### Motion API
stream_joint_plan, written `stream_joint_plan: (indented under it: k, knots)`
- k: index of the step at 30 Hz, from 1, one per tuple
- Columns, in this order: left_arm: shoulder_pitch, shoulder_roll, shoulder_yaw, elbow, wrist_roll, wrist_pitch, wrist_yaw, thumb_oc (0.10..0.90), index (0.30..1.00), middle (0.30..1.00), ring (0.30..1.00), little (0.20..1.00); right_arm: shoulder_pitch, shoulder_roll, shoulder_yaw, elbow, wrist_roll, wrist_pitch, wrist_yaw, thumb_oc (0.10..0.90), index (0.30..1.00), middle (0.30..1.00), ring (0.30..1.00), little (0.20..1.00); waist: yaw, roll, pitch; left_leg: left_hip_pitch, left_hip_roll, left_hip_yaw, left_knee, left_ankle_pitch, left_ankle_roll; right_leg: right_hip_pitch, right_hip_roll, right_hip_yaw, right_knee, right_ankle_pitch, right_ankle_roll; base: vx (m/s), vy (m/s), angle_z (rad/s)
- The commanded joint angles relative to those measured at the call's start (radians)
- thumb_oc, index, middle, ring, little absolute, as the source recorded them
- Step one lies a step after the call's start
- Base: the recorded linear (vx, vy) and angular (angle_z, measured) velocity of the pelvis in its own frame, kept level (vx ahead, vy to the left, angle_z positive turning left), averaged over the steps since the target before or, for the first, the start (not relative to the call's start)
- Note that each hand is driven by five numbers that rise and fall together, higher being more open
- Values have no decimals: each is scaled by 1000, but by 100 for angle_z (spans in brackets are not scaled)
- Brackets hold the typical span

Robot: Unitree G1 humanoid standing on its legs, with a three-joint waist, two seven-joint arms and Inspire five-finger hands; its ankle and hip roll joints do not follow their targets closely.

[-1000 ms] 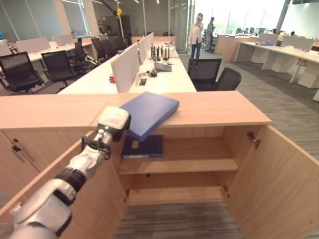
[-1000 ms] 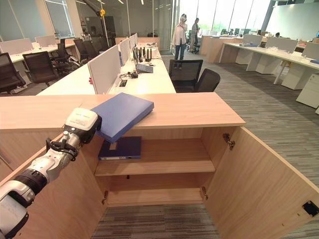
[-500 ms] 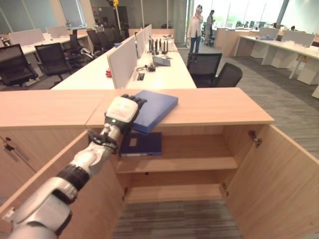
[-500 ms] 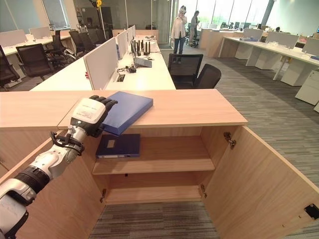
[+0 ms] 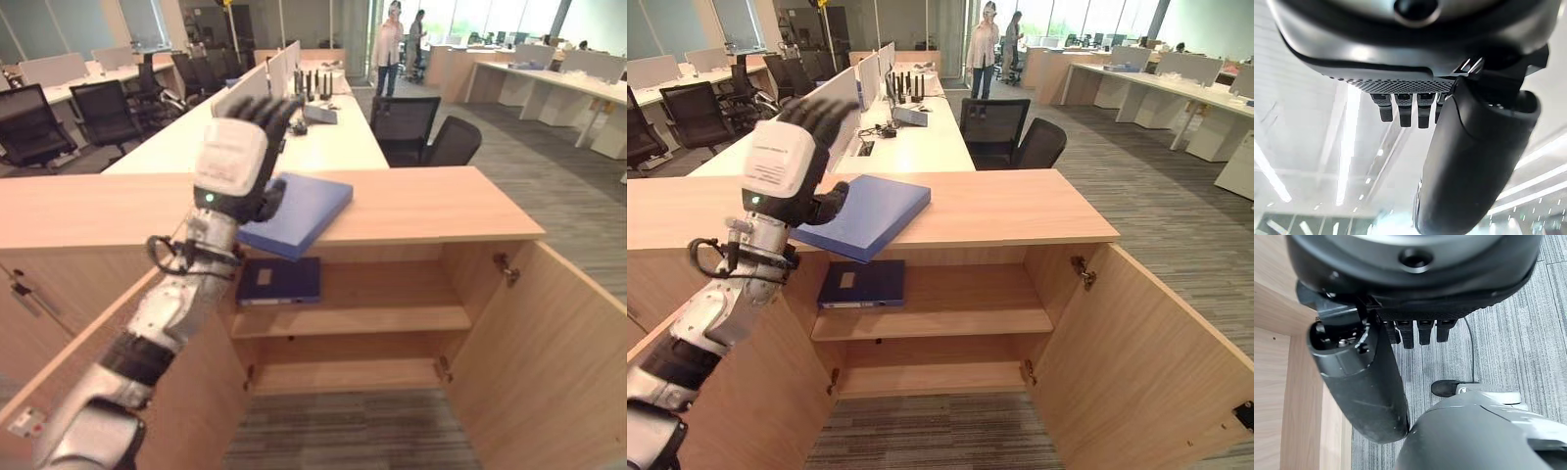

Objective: Put the empty folder in the office cabinet

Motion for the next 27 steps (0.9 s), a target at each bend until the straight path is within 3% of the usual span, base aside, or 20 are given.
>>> stream_joint_plan:
  k: [1,7,13,16,19,22,23,24,27]
  knots:
    - [-132,-1,158,-1,-66,-5,92,800,900,900,900,900,-33,33,33,109,-17,3,0,800,900,900,900,900,19,-7,-35,-24,-34,-85,-1,-71,5,54,-54,-73,8,-67,69,8,35,0]
    - [92,-60,362,-169,-135,-51,141,800,900,900,900,900,-24,42,-2,119,-33,8,0,800,900,900,900,900,58,-2,-20,-31,-53,-105,-1,-72,14,51,-69,-86,8,-57,74,5,66,3]
    - [178,-80,397,-212,-168,-88,147,800,900,900,900,900,-25,32,-20,114,-43,10,0,800,900,900,900,900,79,3,-6,-48,-82,-122,-1,-67,30,45,-102,-101,11,-41,92,-10,76,10]
    - [228,-87,382,-222,-190,-106,127,800,900,900,900,900,-26,21,-44,109,-43,12,0,800,900,900,900,900,101,12,13,-42,-108,-134,-1,-81,51,17,-164,-129,129,-47,112,24,167,25]
    - [272,-84,381,-241,-216,-122,95,800,900,900,900,900,-19,6,-64,93,-40,12,4,800,900,900,900,900,118,24,39,-27,-126,-141,-1,-83,73,-62,-263,-157,340,78,108,27,177,28]
    - [297,-82,387,-256,-229,-131,74,800,900,900,900,900,-14,9,-69,75,-26,0,1,800,900,900,900,900,138,37,50,-19,-110,-119,-1,-93,75,-102,-327,-284,424,77,81,70,122,-24]
    - [305,-82,387,-263,-231,-137,67,800,900,900,900,900,-11,11,-65,72,-25,-2,2,800,900,900,900,900,134,35,52,-10,-108,-124,-1,-105,71,-104,-320,-303,425,51,81,201,11,-69]
    - [312,-87,373,-266,-238,-146,68,800,900,900,900,900,-19,13,-52,60,-21,-9,3,800,900,900,900,900,120,29,72,10,-108,-141,-1,-111,67,-168,-244,-317,370,4,68,201,-55,-57]
    - [310,-96,346,-264,-241,-149,92,800,900,900,900,900,-48,22,-23,51,12,-19,-6,800,900,900,900,900,85,10,121,65,-124,-197,-1,-133,60,-276,-98,-332,164,63,85,230,-71,-14]
